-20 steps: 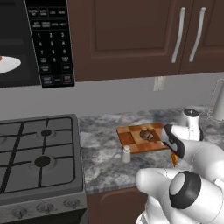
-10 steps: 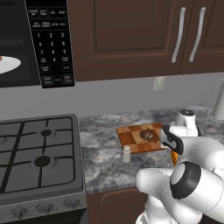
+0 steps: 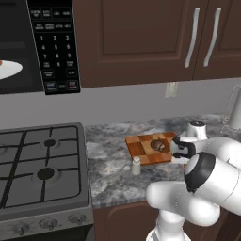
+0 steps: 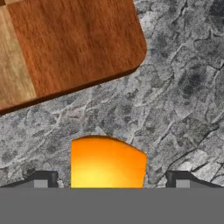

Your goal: Retrieve the reheated potato from the microwave, then place the potato, cheese, and condiment on the cutting board.

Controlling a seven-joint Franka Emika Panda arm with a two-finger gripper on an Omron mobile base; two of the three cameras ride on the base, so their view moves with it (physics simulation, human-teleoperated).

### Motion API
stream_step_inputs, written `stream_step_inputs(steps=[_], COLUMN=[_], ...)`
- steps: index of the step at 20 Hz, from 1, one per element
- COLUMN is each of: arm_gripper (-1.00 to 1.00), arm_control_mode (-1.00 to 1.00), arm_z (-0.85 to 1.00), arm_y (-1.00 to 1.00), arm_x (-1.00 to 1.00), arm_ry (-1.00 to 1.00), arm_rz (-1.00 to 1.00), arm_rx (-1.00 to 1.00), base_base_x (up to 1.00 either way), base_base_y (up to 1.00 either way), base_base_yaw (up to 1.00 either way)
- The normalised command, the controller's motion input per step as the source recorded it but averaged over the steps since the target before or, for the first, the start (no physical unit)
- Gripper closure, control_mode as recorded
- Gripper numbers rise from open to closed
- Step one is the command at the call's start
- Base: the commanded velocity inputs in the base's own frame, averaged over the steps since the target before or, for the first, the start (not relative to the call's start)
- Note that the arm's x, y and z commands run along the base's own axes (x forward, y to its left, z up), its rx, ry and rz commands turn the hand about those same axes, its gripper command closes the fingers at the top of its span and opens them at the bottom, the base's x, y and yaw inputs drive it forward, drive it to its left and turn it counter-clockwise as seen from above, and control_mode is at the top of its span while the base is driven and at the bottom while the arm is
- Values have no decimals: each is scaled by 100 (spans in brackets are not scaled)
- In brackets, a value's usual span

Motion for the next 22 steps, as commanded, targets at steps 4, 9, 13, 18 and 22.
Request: stream_step_inputs(steps=[4, 9, 13, 18, 22], arm_gripper=[100, 100, 100, 100, 100], arm_control_mode=[-100, -100, -100, -100, -100], arm_z=[-11, 0, 39, 71, 43], arm_y=[0, 0, 0, -1, 0], arm_x=[4, 0, -14, -4, 44], arm_ry=[6, 1, -1, -5, -4], arm_rz=[0, 0, 0, 0, 0], arm_rx=[2, 4, 5, 2, 2], base_base_x=[0, 0, 0, 0, 0], base_base_y=[0, 0, 0, 0, 0], base_base_yaw=[0, 0, 0, 0, 0])
